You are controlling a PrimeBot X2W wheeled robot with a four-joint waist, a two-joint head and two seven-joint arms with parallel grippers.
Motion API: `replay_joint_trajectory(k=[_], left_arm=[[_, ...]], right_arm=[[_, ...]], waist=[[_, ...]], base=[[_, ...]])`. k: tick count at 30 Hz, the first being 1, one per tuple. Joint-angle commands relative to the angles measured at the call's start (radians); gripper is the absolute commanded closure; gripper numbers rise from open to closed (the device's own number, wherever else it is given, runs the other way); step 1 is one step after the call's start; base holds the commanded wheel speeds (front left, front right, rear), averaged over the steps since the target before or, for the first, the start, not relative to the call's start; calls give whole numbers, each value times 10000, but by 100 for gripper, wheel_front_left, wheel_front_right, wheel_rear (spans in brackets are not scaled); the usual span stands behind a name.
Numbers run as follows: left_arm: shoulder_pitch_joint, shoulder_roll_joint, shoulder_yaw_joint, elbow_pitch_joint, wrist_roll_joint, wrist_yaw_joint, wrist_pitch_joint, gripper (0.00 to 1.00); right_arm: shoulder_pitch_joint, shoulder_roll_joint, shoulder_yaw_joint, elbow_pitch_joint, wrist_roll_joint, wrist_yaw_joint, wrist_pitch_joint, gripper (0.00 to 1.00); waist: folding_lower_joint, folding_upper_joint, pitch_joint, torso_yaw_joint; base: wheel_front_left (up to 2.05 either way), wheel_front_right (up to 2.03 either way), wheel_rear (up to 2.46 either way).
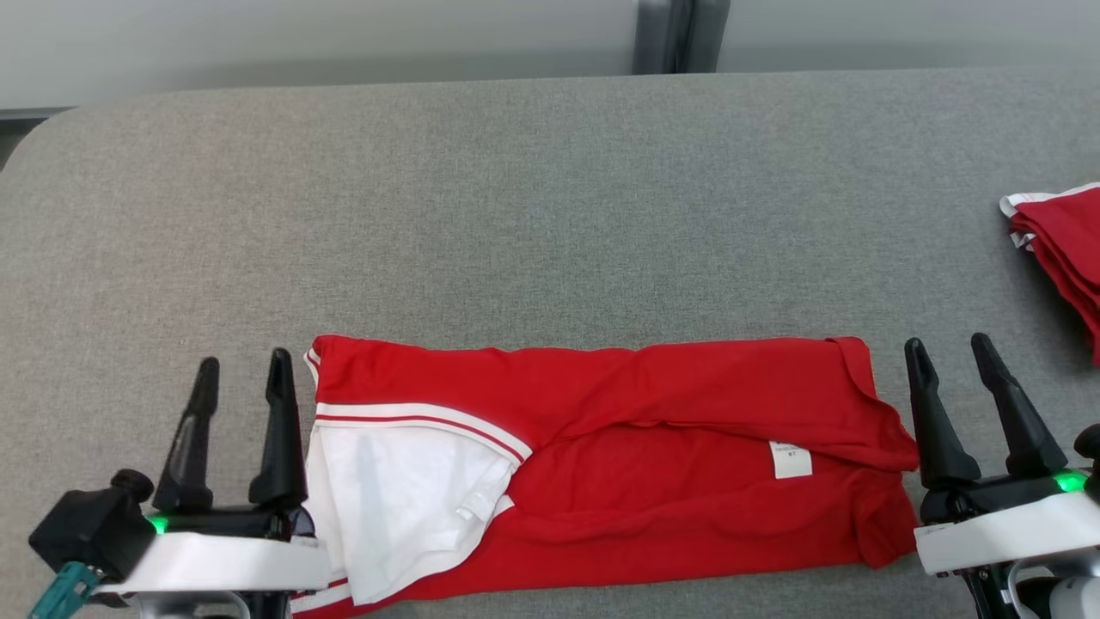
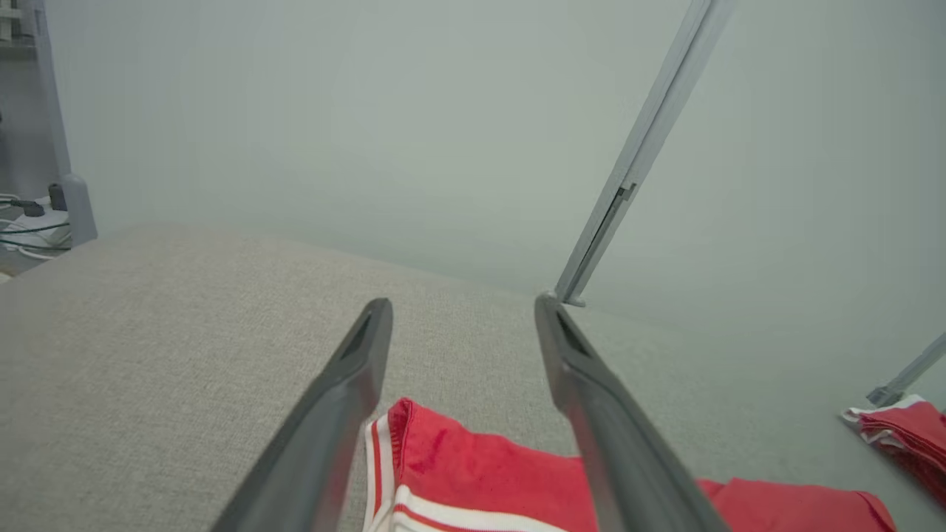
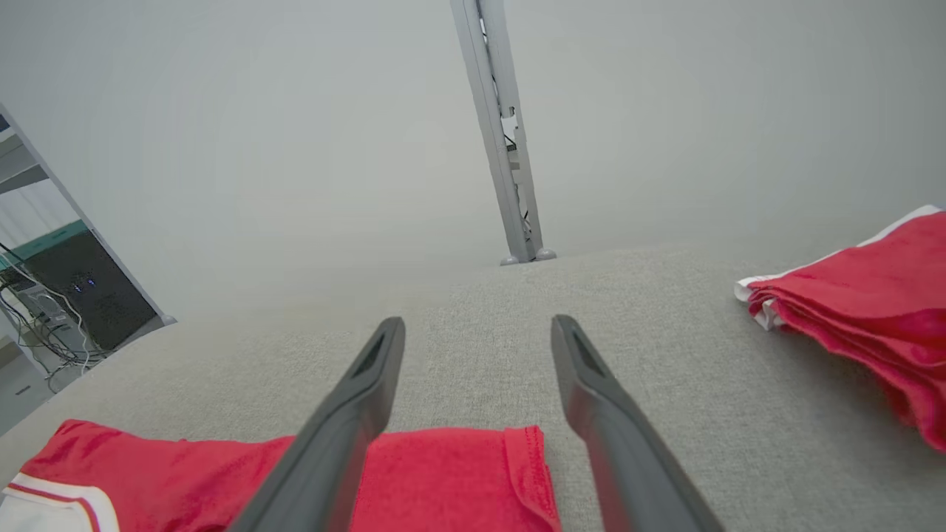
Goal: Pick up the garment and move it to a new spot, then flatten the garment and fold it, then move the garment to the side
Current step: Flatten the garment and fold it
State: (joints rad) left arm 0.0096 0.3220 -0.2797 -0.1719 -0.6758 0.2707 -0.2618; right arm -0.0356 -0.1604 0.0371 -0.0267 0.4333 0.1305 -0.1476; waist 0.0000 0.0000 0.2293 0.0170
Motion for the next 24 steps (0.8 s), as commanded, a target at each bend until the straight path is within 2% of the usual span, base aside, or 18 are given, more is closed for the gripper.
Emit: replay_joint_trajectory(k=[1,6,11,24], left_arm=[[-140,-90,179,17,209,-107,-31,0],[-163,-627,1285,356,1316,-685,-20,0],[216,-543,1605,1175,2233,-1000,-17,0],[189,-783,1731,2056,2461,-1470,-18,0]], right_arm=[[-107,-23,-67,0,-216,5,-177,0],[-192,29,-52,251,-1029,5,-578,0],[13,91,-5,585,-1546,5,-773,0],[149,261,-152,1068,-1774,3,-899,0]], waist=[[0,0,-79,-22],[0,0,-367,-130],[0,0,-618,-200],[0,0,-736,-87]], base=[[0,0,0],[0,0,0],[0,0,0],[0,0,0]])
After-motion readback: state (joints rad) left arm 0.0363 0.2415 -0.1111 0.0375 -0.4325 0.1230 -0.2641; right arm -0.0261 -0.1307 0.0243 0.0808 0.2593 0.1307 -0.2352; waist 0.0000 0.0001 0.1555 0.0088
